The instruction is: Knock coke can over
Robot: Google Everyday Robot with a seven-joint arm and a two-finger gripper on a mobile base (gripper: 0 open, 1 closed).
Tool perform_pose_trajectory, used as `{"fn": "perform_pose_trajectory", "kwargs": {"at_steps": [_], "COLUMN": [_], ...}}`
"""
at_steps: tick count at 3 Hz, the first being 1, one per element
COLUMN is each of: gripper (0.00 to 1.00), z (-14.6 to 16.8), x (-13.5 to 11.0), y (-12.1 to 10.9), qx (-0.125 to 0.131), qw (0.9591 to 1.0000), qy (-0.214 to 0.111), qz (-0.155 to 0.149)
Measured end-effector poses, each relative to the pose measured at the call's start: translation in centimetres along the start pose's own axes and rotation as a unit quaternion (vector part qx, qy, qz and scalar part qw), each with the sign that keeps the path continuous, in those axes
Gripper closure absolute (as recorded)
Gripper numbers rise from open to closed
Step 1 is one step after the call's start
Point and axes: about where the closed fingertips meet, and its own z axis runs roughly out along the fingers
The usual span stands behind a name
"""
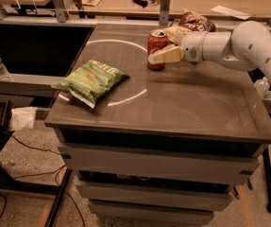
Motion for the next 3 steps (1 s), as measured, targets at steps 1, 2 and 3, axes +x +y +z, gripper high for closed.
{"fn": "perform_pose_trajectory", "kwargs": {"at_steps": [1, 2, 3], "gripper": [0.0, 0.16, 0.4], "z": [1.4, 2.4, 3.0], "x": [-1.2, -1.4, -1.4], "y": [0.2, 1.2, 1.9], "qx": [-0.007, -0.02, -0.031], "qw": [0.9999, 0.9997, 0.9993], "qy": [-0.009, -0.014, -0.019], "qz": [-0.005, -0.003, -0.003]}}
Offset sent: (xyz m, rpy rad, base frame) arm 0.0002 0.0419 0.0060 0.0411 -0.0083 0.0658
